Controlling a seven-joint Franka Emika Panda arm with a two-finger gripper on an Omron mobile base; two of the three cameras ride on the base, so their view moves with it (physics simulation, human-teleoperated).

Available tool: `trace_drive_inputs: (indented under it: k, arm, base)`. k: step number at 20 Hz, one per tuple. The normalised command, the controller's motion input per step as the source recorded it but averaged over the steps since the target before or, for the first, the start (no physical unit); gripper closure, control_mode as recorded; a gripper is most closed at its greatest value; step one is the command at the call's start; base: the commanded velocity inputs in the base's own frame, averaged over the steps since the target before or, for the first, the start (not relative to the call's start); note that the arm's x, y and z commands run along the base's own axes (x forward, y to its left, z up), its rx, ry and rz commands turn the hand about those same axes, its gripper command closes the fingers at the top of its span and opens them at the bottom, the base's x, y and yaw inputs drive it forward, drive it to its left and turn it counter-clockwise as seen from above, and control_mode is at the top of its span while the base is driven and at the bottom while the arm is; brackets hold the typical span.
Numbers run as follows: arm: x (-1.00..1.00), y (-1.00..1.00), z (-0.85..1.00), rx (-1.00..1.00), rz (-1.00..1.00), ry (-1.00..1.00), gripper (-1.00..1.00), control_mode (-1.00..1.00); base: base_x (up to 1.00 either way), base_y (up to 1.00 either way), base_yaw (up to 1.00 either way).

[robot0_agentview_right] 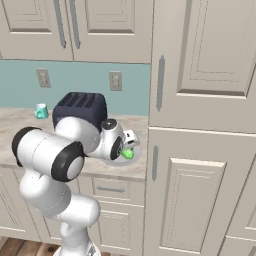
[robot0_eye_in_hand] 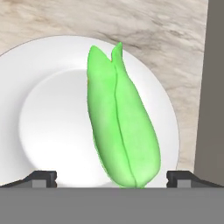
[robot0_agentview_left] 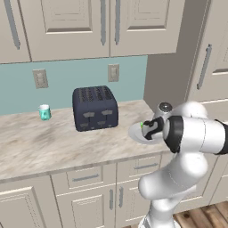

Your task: Pick the corn from the counter and place it in the microwave. Then turn on the microwave.

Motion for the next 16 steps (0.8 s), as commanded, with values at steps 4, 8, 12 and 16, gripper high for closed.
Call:
trace_drive_inputs:
  k: [4,8,12,16]
  arm:
    - [0.16,-0.04,-0.09,0.0,0.0,0.0,-1.0,-1.0]
    - [0.14,-0.02,-0.06,0.0,0.0,0.0,-1.0,-1.0]
    - [0.1,0.0,-0.07,0.0,0.0,0.0,-1.0,-1.0]
    - [0.09,-0.01,-0.08,0.0,0.0,0.0,-1.0,-1.0]
  base:
    - [0.0,0.0,0.0]
    - [0.0,0.0,0.0]
    - [0.0,0.0,0.0]
    - [0.0,0.0,0.0]
